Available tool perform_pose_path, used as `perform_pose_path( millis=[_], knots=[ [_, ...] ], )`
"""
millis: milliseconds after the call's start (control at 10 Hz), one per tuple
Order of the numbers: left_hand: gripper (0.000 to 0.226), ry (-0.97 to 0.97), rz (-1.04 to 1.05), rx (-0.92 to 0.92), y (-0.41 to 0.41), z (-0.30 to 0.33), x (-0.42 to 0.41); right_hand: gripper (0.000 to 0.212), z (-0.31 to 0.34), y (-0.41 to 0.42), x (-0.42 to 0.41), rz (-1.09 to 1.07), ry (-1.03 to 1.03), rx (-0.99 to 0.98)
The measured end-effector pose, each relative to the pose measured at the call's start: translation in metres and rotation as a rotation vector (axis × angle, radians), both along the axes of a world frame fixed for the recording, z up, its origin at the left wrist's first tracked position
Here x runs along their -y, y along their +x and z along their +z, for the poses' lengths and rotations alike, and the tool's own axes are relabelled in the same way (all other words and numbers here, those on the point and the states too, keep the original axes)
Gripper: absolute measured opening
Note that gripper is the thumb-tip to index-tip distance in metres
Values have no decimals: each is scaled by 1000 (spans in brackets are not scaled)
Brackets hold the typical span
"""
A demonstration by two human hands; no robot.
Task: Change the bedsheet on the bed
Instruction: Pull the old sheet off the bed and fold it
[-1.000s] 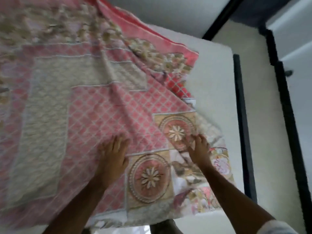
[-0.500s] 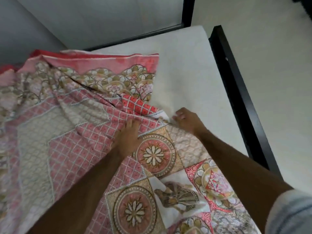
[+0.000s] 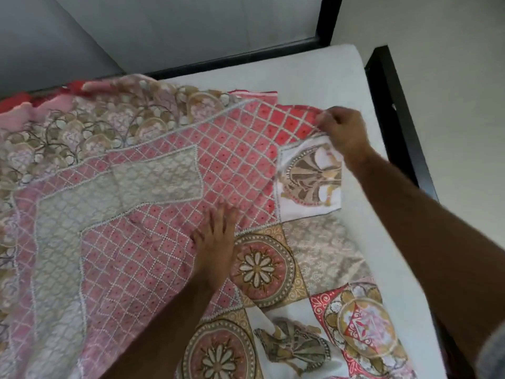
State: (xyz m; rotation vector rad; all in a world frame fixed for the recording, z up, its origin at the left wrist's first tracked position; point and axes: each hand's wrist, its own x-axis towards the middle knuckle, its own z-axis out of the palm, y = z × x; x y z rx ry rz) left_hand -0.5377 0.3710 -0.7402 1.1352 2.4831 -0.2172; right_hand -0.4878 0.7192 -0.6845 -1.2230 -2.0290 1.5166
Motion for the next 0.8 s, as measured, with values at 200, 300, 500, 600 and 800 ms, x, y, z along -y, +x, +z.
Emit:
perform_pose_path(
  millis=[200,300,500,600,800],
  knots=[
    [96,117,-38,173,-31,-1,-20,17,-14,-15,-45,311,-26,544],
    [78,259,49,97,-73,-3,-34,14,-16,-42,-47,215,-97,445],
    [81,189,167,-134,-110,-64,-46,12,-21,-128,-43,107,-220,293],
    [79,207,165,-152,-105,-71,-47,43,-20,-161,-36,193,-288,443],
    [67,376,94,-231,-97,-70,-40,5,7,-198,-80,331,-235,468]
  ],
)
